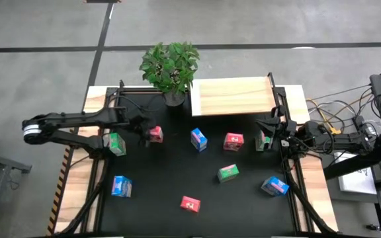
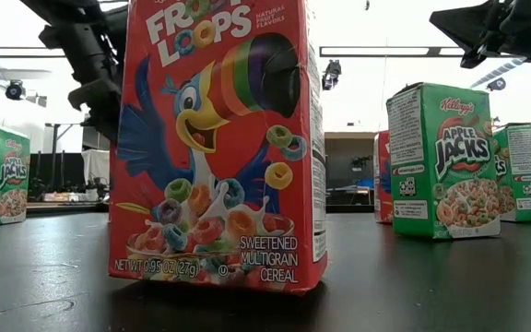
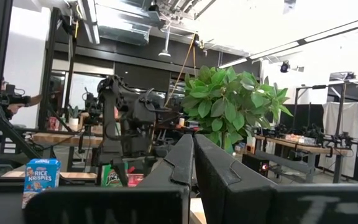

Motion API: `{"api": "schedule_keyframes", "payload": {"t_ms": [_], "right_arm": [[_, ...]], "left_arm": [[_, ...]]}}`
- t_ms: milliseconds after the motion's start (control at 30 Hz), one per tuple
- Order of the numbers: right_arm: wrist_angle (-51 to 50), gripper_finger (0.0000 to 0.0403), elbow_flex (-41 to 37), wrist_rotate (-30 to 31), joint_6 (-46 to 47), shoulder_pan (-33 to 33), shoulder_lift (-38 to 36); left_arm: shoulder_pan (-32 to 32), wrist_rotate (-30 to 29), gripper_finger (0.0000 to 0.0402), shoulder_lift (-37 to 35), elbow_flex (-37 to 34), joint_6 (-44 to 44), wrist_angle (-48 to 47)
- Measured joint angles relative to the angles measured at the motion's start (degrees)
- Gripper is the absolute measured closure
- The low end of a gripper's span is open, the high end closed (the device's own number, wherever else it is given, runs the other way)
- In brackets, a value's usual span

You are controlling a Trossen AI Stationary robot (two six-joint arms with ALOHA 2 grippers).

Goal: Stack cereal on shelf
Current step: Put the top left red cereal box on the shelf

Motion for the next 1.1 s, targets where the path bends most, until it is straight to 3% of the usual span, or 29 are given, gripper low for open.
{"api": "schedule_keyframes", "payload": {"t_ms": [367,600,700,900,1100], "right_arm": [[-0.03,0.0394,0.0,-0.09,0.32,0.0,0.0],[-0.1,0.0394,0.43,-0.11,0.87,0.0,0.03],[-0.36,0.0394,1.52,-0.14,1.21,0.0,0.02],[-6.53,0.0394,5.01,-0.42,1.68,0.0,0.02],[-18.65,0.0394,9.91,-0.44,4.71,0.02,0.02]], "left_arm": [[-0.36,0.63,0.0257,-0.89,3.59,-0.73,-0.84],[-2.97,12.74,0.027,-0.83,11.83,-8.45,2.21],[-5.95,13.17,0.0271,0.05,15.51,-12.22,7.9],[-10.69,2.63,0.0271,6.74,21.7,-14.38,24.26],[-10.53,-5.33,0.0271,17.92,33.88,-9.09,25.04]]}}
